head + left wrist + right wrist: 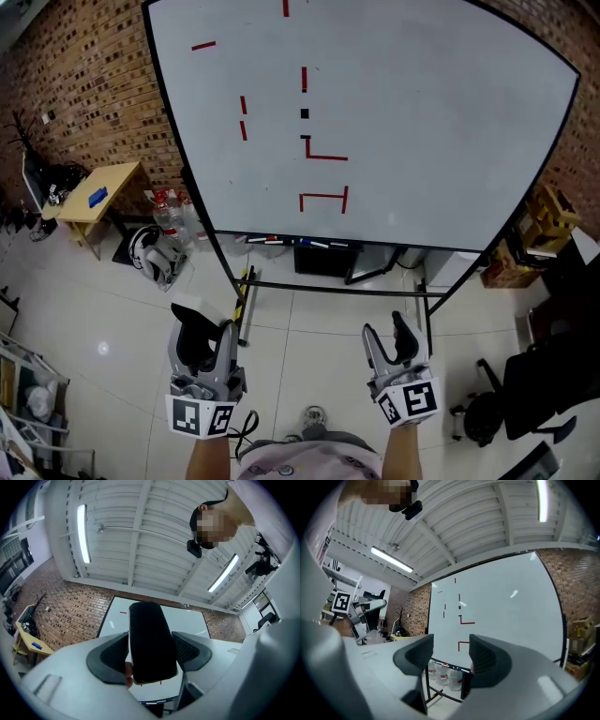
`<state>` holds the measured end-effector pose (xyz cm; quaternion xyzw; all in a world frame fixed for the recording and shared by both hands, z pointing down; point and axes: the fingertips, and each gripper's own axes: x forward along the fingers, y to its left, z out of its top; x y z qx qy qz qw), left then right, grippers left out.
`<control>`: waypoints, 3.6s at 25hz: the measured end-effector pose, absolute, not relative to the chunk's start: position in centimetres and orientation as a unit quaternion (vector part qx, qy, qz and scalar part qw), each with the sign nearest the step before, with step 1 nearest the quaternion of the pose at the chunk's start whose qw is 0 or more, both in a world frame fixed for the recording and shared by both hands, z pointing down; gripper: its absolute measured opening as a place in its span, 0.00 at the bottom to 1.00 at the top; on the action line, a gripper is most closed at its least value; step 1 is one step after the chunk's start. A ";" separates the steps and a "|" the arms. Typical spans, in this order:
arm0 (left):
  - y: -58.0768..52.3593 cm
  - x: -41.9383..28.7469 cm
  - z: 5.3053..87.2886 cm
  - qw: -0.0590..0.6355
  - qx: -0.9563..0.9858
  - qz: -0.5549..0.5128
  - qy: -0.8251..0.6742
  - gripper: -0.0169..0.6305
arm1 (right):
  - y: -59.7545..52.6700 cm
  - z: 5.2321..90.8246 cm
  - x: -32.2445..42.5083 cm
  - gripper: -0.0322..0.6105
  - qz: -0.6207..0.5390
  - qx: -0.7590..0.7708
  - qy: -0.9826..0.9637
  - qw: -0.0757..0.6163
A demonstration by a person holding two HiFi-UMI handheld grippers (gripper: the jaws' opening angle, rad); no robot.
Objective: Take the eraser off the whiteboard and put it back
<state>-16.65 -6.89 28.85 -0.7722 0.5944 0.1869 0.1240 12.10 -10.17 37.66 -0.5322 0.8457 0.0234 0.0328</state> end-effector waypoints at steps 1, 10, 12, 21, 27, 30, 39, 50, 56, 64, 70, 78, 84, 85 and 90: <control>-6.2 -16.6 29.0 0.121 -0.776 0.186 0.590 0.48 | -9.2 37.9 12.1 0.41 0.024 -0.537 0.843 0.027; -0.1 -15.2 28.9 0.087 -0.801 0.217 0.551 0.48 | -1.0 37.7 12.6 0.41 0.033 -0.555 0.831 0.012; 1.2 -14.5 28.6 0.092 -0.799 0.216 0.553 0.48 | 0.1 36.8 13.2 0.41 0.042 -0.550 0.834 0.020; 6.9 -10.0 26.9 0.078 -0.788 0.253 0.555 0.49 | 4.0 33.9 18.1 0.41 0.067 -0.534 0.842 0.026; 9.2 -9.7 27.0 0.080 -0.788 0.245 0.559 0.49 | 5.6 33.1 21.4 0.41 0.074 -0.554 0.829 0.031; 9.3 -9.7 26.6 0.089 -0.789 0.232 0.562 0.49 | 5.8 32.7 22.3 0.41 0.071 -0.562 0.823 0.034; 9.4 -9.8 26.2 0.098 -0.777 0.217 0.583 0.49 | 6.4 31.9 22.5 0.41 0.082 -0.569 0.817 0.045; 11.7 -11.0 24.4 0.109 -0.776 0.270 0.559 0.49 | 7.5 31.4 21.0 0.41 0.088 -0.564 0.820 0.047; 11.7 -11.0 24.6 0.106 -0.776 0.268 0.561 0.49 | 7.7 31.3 21.1 0.41 0.088 -0.566 0.818 0.049; 10.6 -10.3 24.4 0.106 -0.775 0.268 0.563 0.49 | 6.7 31.3 22.1 0.41 0.086 -0.566 0.818 0.051; 8.9 -9.4 24.4 0.106 -0.770 0.267 0.570 0.49 | 4.8 31.3 23.2 0.41 0.084 -0.561 0.822 0.052; 7.9 -9.2 24.9 0.101 -0.762 0.271 0.579 0.49 | 2.7 32.3 23.8 0.41 0.082 -0.560 0.823 0.046; 6.6 -11.1 24.5 0.106 -0.749 0.278 0.592 0.49 | 0.0 32.3 21.6 0.41 0.090 -0.545 0.832 0.040; 6.4 -11.1 24.4 0.106 -0.750 0.278 0.591 0.49 | -0.1 32.4 21.4 0.41 0.089 -0.545 0.832 0.039; 6.2 -11.7 24.4 0.098 -0.756 0.284 0.581 0.49 | -0.9 32.8 20.0 0.41 0.068 -0.543 0.836 0.031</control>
